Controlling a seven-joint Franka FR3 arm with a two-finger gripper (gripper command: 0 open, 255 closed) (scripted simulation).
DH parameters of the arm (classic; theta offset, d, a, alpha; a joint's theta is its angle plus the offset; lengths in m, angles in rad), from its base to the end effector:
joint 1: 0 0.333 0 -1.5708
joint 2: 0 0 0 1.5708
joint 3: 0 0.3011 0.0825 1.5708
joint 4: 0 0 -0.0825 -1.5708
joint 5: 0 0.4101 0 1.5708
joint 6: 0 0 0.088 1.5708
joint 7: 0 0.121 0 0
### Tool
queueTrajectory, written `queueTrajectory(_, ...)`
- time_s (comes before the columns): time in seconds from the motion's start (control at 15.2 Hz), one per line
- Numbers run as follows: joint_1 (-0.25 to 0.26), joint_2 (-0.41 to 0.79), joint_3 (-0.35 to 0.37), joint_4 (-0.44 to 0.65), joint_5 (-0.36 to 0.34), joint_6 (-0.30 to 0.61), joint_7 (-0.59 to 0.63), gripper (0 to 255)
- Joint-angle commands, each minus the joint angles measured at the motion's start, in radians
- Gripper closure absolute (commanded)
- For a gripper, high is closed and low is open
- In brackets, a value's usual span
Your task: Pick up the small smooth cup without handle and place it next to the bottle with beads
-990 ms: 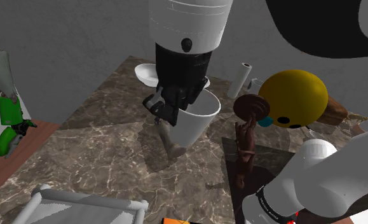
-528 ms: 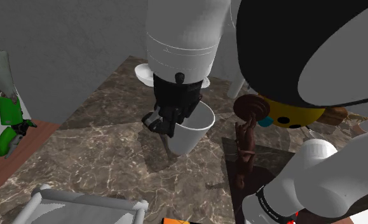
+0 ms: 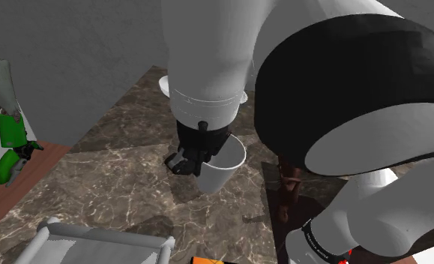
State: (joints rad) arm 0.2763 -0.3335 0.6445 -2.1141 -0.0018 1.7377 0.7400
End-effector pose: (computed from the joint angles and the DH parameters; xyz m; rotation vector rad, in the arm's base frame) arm 0.2845 0.4012 0.4814 2.9183 0.2100 0.1072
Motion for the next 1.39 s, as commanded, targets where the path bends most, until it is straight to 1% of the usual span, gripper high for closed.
queueTrajectory(0.0,0.000,0.001,0.002,-0.025,0.000,0.026,0.003,255)
queueTrajectory(0.86,-0.003,0.047,0.035,-0.161,-0.016,0.198,0.046,255)
queueTrajectory(1.32,-0.004,0.046,0.036,-0.161,-0.016,0.198,0.046,255)
